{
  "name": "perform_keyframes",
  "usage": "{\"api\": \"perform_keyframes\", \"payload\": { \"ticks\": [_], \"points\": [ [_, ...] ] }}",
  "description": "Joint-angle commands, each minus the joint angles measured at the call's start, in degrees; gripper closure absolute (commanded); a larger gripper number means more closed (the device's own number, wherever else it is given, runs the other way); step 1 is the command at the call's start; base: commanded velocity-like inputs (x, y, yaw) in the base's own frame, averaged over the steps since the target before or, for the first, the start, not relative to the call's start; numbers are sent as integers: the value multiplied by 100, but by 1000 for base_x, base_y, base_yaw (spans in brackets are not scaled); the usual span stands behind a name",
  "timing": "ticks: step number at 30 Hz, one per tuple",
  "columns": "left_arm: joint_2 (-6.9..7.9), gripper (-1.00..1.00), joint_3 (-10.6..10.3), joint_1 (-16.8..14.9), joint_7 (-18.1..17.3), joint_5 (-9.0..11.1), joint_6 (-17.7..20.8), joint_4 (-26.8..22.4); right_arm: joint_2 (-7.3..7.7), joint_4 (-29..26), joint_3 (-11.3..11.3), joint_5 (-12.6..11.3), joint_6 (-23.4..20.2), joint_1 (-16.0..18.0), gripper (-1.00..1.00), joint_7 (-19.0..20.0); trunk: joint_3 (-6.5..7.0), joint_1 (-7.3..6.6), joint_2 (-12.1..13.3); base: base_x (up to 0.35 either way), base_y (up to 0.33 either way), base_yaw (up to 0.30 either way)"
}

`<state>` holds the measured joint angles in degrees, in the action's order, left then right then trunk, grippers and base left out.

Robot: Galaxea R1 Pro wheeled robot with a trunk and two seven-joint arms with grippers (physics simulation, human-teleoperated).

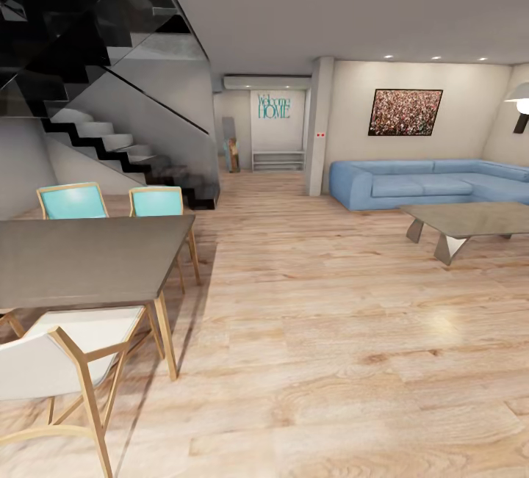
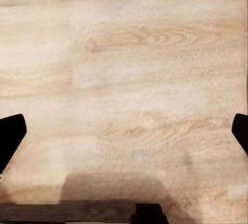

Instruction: In the kitchen, take the Vidalia onion out of the sink, dice it on the chopping board with the paring knife, put the diced onion into the bowl on the countertop, then place both the paring knife and the chopping board into the sink.

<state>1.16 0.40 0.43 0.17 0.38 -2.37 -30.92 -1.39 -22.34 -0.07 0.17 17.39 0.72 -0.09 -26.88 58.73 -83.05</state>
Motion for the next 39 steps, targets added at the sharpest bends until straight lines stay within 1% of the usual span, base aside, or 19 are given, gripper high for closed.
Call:
{"api": "perform_keyframes", "payload": {
  "ticks": [1, 4, 8, 12, 19, 20, 21, 23, 26, 27, 29, 31, 32, 33, 34, 36, 39],
  "points": [
    [5, -100, 4, 3, 2, 3, -9, -51, -1, -20, -1, 1, 81, 4, -100, 1, -5, 0, -3, 0, 0, 0],
    [14, -100, 4, 3, -1, 0, -14, -192, -1, -96, 3, 6, 498, 4, -100, 9, -5, 0, -3, 0, 0, 0],
    [15, -100, 4, 4, -21, 13, -36, -388, 3, -160, 1, 12, 817, 5, -100, 9, -5, 0, -3, 0, 0, 0],
    [-6, -100, 6, 2, -32, 22, -56, -592, 7, -405, -1, 17, 928, 5, -100, 9, -5, 0, -3, 0, 0, 0],
    [14, -100, 18, 4, -19, 23, -65, -463, 0, -423, 5, 8, 949, 7, -100, 9, -5, 0, -3, 0, 0, 0],
    [26, -100, 19, 3, -18, 23, -67, -450, 0, -419, 6, 5, 950, 7, -100, 9, -5, 0, -3, 0, 0, 0],
    [84, -100, 21, 6, -17, 23, -86, -425, -1, -414, 1, 2, 950, 7, -100, 7, -5, 0, -3, 0, 0, 0],
    [99, -100, 21, 4, -17, 23, -132, -400, -1, -413, 0, 1, 950, 7, -100, 3, -5, 0, -3, 0, 0, 0],
    [109, -100, 22, 4, -11, 23, -303, -290, -1, -410, -1, -3, 950, 7, -100, -1, -5, 0, -3, 0, 0, 0],
    [112, -100, 22, 3, -5, 26, -427, -186, -1, -399, -1, -6, 947, 7, -100, -2, -5, 0, -3, 0, 0, 0],
    [106, -100, 22, 4, -3, 28, -523, -61, -1, -379, -1, -7, 945, 7, -100, -4, -5, 0, -3, 0, 0, 0],
    [97, -100, 25, 3, 2, 26, -716, 182, -3, -345, -1, -7, 948, 7, -100, -7, -5, 0, -3, 0, 0, 3],
    [94, -100, 28, 2, 6, 25, -997, 340, -6, -324, -1, -8, 949, 7, -100, -8, -5, 0, -3, 0, 0, 59],
    [94, -100, 28, 4, 7, 24, -1102, 374, -7, -319, -1, -8, 949, 7, -100, -8, -5, 0, -3, 0, 0, 85],
    [94, -100, 26, 3, 8, 24, -1301, 427, -8, -311, -1, -8, 950, 7, -100, -8, -5, 0, -3, 0, 0, 138],
    [98, -100, 24, 2, 9, 24, -1521, 483, -6, -305, -3, -8, 950, 7, -100, -9, -5, 0, -3, 0, 0, 175],
    [105, -100, 22, 7, 10, 23, -1710, 530, -2, -299, -8, -8, 950, 7, -100, -9, -5, 0, -3, 0, 0, 219]
  ]
}}
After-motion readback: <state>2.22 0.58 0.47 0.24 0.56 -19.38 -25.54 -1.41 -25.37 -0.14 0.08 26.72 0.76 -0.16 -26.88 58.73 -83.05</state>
